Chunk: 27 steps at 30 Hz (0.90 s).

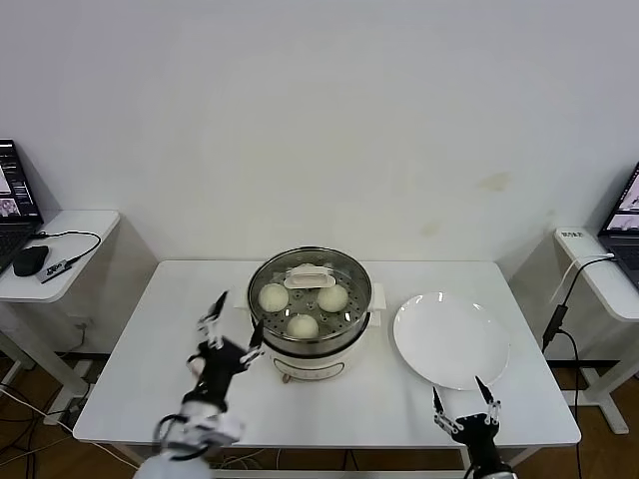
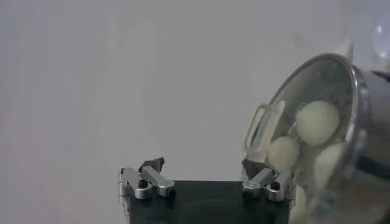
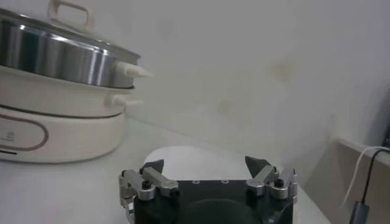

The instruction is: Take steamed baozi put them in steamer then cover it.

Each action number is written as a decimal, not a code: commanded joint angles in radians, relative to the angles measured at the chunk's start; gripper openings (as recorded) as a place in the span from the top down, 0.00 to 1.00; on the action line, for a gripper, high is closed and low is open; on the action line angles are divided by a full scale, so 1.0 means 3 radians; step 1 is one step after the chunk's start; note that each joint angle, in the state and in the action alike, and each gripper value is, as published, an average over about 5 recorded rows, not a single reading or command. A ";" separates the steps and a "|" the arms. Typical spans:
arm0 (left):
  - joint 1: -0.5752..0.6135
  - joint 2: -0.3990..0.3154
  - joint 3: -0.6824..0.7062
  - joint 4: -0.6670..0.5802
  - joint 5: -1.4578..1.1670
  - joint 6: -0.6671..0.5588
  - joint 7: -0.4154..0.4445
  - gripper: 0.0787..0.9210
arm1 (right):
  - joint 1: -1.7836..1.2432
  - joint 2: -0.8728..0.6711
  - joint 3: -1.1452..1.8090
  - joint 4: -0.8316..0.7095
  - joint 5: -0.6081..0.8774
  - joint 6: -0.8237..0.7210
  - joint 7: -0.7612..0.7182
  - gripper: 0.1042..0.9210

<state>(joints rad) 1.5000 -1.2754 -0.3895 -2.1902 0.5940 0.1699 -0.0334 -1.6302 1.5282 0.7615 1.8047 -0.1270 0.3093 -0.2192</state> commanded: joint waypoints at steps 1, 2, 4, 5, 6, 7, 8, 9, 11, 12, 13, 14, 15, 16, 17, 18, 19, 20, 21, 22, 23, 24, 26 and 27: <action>0.1087 -0.0053 -0.0763 0.0087 -0.2747 -0.1059 -0.0753 0.12 | -0.0191 -0.0260 -0.0100 0.0111 0.0304 -0.0092 0.0009 0.12; 0.1100 -0.0063 -0.0763 0.0128 -0.2804 -0.1110 -0.0769 0.12 | -0.0231 -0.0298 -0.0132 0.0147 0.0360 -0.0123 0.0009 0.12; 0.1113 -0.0072 -0.0767 0.0203 -0.2907 -0.1167 -0.0756 0.12 | -0.0303 -0.0360 -0.0198 0.0212 0.0461 -0.0184 0.0010 0.12; 0.1122 -0.0069 -0.0768 0.0238 -0.2953 -0.1198 -0.0733 0.12 | -0.0340 -0.0389 -0.0239 0.0245 0.0508 -0.0216 0.0009 0.12; 0.1131 -0.0065 -0.0770 0.0269 -0.2983 -0.1225 -0.0699 0.12 | -0.0369 -0.0409 -0.0267 0.0270 0.0538 -0.0240 0.0008 0.12; 0.1139 -0.0061 -0.0773 0.0298 -0.2999 -0.1250 -0.0667 0.12 | -0.0390 -0.0423 -0.0290 0.0289 0.0559 -0.0259 0.0007 0.12; 0.1146 -0.0058 -0.0777 0.0326 -0.3009 -0.1270 -0.0636 0.12 | -0.0411 -0.0437 -0.0314 0.0306 0.0573 -0.0275 0.0007 0.12; 0.1154 -0.0058 -0.0783 0.0349 -0.3014 -0.1280 -0.0610 0.12 | -0.0429 -0.0448 -0.0335 0.0325 0.0585 -0.0290 0.0006 0.12; 0.1169 -0.0061 -0.0797 0.0383 -0.3010 -0.1277 -0.0580 0.12 | -0.0452 -0.0460 -0.0368 0.0358 0.0598 -0.0311 0.0003 0.12; 0.1178 -0.0062 -0.0802 0.0391 -0.3005 -0.1272 -0.0569 0.12 | -0.0462 -0.0465 -0.0381 0.0375 0.0608 -0.0324 0.0001 0.12; 0.1186 -0.0064 -0.0804 0.0396 -0.2999 -0.1267 -0.0563 0.12 | -0.0473 -0.0469 -0.0396 0.0397 0.0617 -0.0342 -0.0004 0.12; 0.1191 -0.0067 -0.0806 0.0400 -0.2990 -0.1262 -0.0558 0.12 | -0.0485 -0.0474 -0.0410 0.0418 0.0627 -0.0363 -0.0009 0.12; 0.1192 -0.0073 -0.0807 0.0405 -0.2977 -0.1259 -0.0552 0.12 | -0.0497 -0.0480 -0.0422 0.0440 0.0634 -0.0384 -0.0015 0.12; 0.1193 -0.0079 -0.0807 0.0409 -0.2963 -0.1256 -0.0546 0.12 | -0.0508 -0.0485 -0.0433 0.0459 0.0637 -0.0405 -0.0021 0.12; 0.1191 -0.0085 -0.0807 0.0414 -0.2944 -0.1255 -0.0539 0.12 | -0.0520 -0.0491 -0.0442 0.0481 0.0640 -0.0427 -0.0027 0.12; 0.1190 -0.0091 -0.0806 0.0419 -0.2926 -0.1255 -0.0534 0.12 | -0.0530 -0.0495 -0.0447 0.0497 0.0644 -0.0445 -0.0030 0.12; 0.1189 -0.0095 -0.0803 0.0425 -0.2908 -0.1256 -0.0529 0.12 | -0.0537 -0.0497 -0.0450 0.0512 0.0649 -0.0459 -0.0030 0.12; 0.1188 -0.0097 -0.0799 0.0431 -0.2894 -0.1257 -0.0528 0.12 | -0.0542 -0.0497 -0.0449 0.0524 0.0651 -0.0469 -0.0029 0.12; 0.1188 -0.0098 -0.0794 0.0437 -0.2882 -0.1257 -0.0527 0.12 | -0.0547 -0.0496 -0.0448 0.0533 0.0654 -0.0476 -0.0026 0.12; 0.1189 -0.0096 -0.0789 0.0442 -0.2876 -0.1257 -0.0527 0.12 | -0.0549 -0.0495 -0.0446 0.0538 0.0656 -0.0478 -0.0022 0.12; 0.1191 -0.0093 -0.0784 0.0446 -0.2870 -0.1257 -0.0527 0.12 | -0.0552 -0.0493 -0.0445 0.0541 0.0655 -0.0477 -0.0018 0.12; 0.1194 -0.0090 -0.0779 0.0446 -0.2866 -0.1257 -0.0525 0.12 | -0.0554 -0.0491 -0.0444 0.0541 0.0653 -0.0475 -0.0015 0.12; 0.1200 -0.0087 -0.0770 0.0444 -0.2854 -0.1256 -0.0517 0.12 | -0.0558 -0.0489 -0.0445 0.0538 0.0653 -0.0470 -0.0010 0.12; 0.1203 -0.0087 -0.0766 0.0442 -0.2847 -0.1255 -0.0511 0.12 | -0.0560 -0.0488 -0.0446 0.0535 0.0651 -0.0468 -0.0011 0.12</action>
<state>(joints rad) 1.8291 -1.3003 -0.6026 -2.0728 -0.2329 -0.1727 -0.1834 -1.7742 1.3961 0.6473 1.9351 0.0448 0.1952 -0.2238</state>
